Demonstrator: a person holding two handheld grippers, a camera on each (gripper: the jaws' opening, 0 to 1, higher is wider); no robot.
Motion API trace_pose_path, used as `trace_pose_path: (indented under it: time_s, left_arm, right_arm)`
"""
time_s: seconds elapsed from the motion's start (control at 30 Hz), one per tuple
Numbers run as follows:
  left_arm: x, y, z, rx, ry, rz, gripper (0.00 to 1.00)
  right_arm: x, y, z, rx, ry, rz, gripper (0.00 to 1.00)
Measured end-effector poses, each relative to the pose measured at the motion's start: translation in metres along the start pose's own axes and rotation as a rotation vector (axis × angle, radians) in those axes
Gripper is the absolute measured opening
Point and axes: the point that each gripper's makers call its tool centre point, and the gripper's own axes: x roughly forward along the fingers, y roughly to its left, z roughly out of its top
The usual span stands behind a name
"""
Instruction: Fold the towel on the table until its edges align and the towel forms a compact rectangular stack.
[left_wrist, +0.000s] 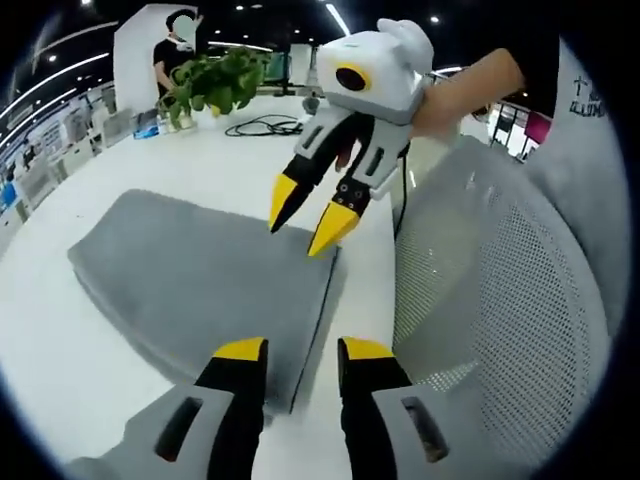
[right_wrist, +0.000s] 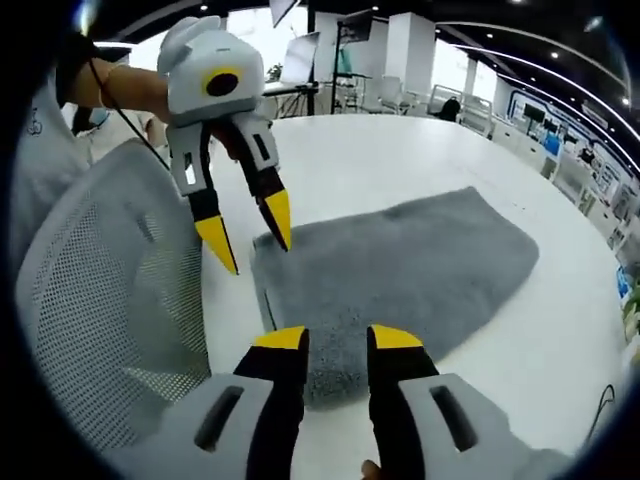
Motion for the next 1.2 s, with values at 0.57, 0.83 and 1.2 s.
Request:
trace_pose_path:
  time_s: [0.57, 0.83, 1.2]
  left_arm:
    - [0.021, 0.008, -0.015, 0.076, 0.112, 0.084, 0.3]
    - [0.023, 0.011, -0.017, 0.126, 0.145, 0.095, 0.29]
    - [0.026, 0.015, -0.017, 0.127, 0.132, 0.115, 0.25]
  right_arm:
    - [0.011, 0.022, -0.032, -0.071, 0.103, 0.057, 0.25]
    - [0.019, 0.018, -0.035, -0.173, 0.125, 0.019, 0.22]
    - [0.018, 0.007, -0.033, 0.017, 0.124, -0.012, 0.07]
